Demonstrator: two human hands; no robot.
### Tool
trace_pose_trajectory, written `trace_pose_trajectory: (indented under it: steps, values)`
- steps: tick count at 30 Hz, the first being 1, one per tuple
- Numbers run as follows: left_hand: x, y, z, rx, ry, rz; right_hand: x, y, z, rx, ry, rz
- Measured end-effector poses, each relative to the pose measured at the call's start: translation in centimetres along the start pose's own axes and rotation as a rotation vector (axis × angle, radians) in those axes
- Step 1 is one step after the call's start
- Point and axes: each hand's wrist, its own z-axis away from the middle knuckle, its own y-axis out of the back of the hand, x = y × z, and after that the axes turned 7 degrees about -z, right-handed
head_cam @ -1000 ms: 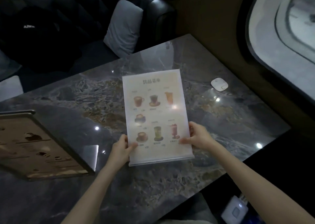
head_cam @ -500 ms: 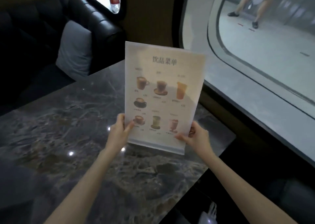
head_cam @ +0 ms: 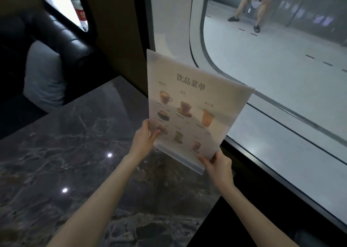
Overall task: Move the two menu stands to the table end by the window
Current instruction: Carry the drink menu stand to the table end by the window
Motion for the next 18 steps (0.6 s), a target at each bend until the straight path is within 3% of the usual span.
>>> trace_pose_trajectory:
  steps: [18]
  values:
    - [1.2, -4.7, -6.8, -0.056, -0.016, -0.054, 3.9, -0.9, -4.6, 0.05, -0.113, -0.015]
